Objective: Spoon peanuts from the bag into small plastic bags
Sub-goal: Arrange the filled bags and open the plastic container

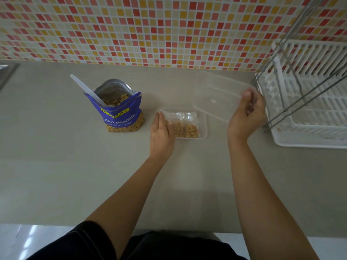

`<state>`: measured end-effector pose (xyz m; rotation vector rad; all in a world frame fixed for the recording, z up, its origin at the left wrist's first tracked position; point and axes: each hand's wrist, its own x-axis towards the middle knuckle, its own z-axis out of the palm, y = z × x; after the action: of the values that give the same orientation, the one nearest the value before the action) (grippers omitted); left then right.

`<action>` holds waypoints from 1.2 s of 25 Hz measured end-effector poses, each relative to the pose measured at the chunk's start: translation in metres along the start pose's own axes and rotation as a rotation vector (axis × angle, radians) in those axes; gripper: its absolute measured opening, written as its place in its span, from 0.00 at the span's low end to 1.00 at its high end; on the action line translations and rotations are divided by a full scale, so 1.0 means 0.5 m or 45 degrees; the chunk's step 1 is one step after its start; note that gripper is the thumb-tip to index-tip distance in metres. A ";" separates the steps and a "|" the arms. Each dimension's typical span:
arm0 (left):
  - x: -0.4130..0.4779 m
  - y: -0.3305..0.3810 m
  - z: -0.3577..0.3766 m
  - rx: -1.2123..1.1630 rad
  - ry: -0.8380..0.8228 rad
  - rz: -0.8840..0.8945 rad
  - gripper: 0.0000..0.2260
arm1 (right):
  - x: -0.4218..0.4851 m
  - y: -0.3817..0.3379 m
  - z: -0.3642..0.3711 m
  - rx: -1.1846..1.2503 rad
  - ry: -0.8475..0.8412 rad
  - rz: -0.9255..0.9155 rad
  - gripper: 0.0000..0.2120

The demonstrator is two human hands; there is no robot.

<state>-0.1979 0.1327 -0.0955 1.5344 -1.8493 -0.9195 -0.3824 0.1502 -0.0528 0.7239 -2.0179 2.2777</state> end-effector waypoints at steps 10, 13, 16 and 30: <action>0.012 0.022 -0.006 -0.208 0.049 -0.015 0.21 | -0.041 0.062 0.023 -0.204 -0.448 0.448 0.21; 0.017 -0.013 -0.001 -0.061 0.080 -0.051 0.24 | -0.067 0.086 0.026 -0.330 -0.652 0.449 0.20; 0.013 -0.038 0.007 -0.022 0.081 -0.157 0.26 | -0.082 0.107 0.036 -0.568 -0.806 0.396 0.22; 0.013 -0.064 0.011 0.093 0.134 -0.204 0.19 | -0.106 0.144 0.047 -0.879 -0.947 0.156 0.22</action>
<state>-0.1844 0.1236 -0.1246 1.7624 -1.7224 -0.8324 -0.3496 0.1312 -0.1372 1.5109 -2.9399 1.2209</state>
